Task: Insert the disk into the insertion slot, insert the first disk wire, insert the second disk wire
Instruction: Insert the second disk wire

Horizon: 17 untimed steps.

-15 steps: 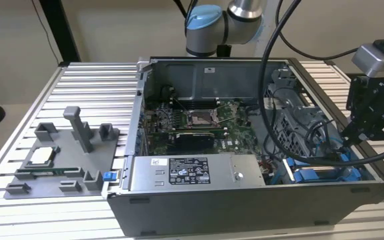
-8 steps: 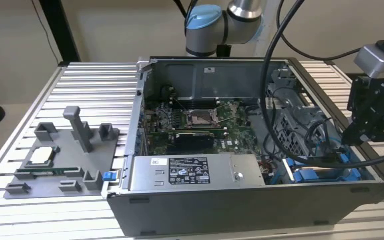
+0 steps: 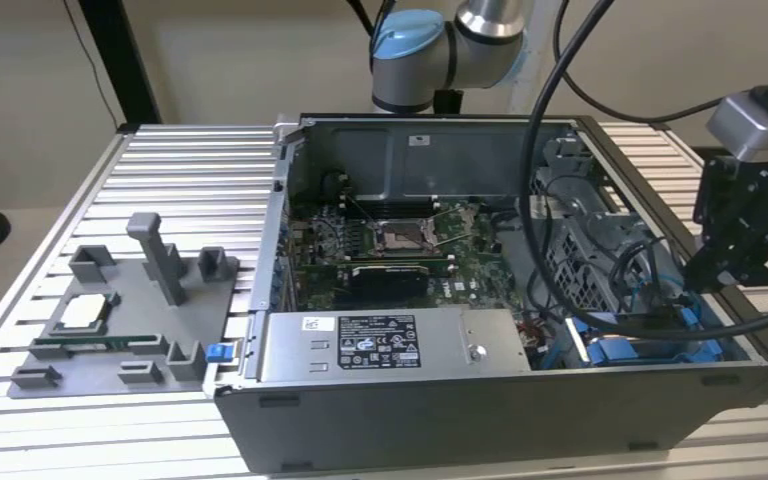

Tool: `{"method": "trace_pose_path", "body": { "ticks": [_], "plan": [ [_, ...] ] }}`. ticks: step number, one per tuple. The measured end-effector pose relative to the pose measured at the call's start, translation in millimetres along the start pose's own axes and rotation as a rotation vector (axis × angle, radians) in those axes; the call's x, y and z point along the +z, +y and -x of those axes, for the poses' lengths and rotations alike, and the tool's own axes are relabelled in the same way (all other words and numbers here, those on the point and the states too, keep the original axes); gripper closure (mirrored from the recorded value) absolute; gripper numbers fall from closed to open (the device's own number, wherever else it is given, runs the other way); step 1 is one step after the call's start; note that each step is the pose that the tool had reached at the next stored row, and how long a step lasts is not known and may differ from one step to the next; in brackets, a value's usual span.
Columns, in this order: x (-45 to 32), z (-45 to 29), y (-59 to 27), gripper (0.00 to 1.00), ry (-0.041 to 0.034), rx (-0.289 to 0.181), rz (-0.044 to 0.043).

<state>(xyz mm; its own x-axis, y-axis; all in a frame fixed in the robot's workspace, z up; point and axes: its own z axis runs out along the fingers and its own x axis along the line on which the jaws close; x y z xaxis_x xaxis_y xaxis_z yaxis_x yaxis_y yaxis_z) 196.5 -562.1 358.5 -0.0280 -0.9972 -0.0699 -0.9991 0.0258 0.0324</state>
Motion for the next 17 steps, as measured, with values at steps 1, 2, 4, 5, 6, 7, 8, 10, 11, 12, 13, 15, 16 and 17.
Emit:
{"method": "trace_pose_path", "body": {
  "ticks": [1, 2, 4, 5, 6, 7, 8, 10, 11, 12, 13, 15, 16, 17],
  "plan": [
    [0.4, 0.0, 0.0, 0.00, -0.0015, 0.000, 0.0000],
    [0.8, 0.0, 0.0, 0.00, -0.0030, 0.000, 0.0001],
    [1.4, 0.0, -0.1, 0.00, -0.0058, 0.000, 0.0002],
    [1.6, 0.0, -0.1, 0.00, -0.0071, 0.000, 0.0003],
    [1.8, -0.1, 0.0, 0.00, -0.0081, 0.000, 0.0003],
    [1.9, -0.1, -0.1, 1.00, -0.0090, 0.000, 0.0003],
    [2.1, -0.1, -0.1, 1.00, -0.0100, 0.000, 0.0003],
    [2.3, -0.1, -0.1, 1.00, -0.0118, 0.000, 0.0004],
    [2.4, -0.1, -0.1, 1.00, -0.0124, 0.000, 0.0004],
    [2.5, -0.1, -0.1, 1.00, -0.0131, 0.000, 0.0004],
    [2.4, -0.2, -0.1, 1.00, -0.0140, 0.000, 0.0004],
    [1.9, -0.2, -0.1, 1.00, -0.0148, 0.000, 0.0005],
    [0.6, -0.1, 0.0, 1.00, -0.0150, 0.000, 0.0007],
    [-1.4, 0.1, 0.1, 1.00, -0.0152, 0.000, 0.0011]
  ]
}}
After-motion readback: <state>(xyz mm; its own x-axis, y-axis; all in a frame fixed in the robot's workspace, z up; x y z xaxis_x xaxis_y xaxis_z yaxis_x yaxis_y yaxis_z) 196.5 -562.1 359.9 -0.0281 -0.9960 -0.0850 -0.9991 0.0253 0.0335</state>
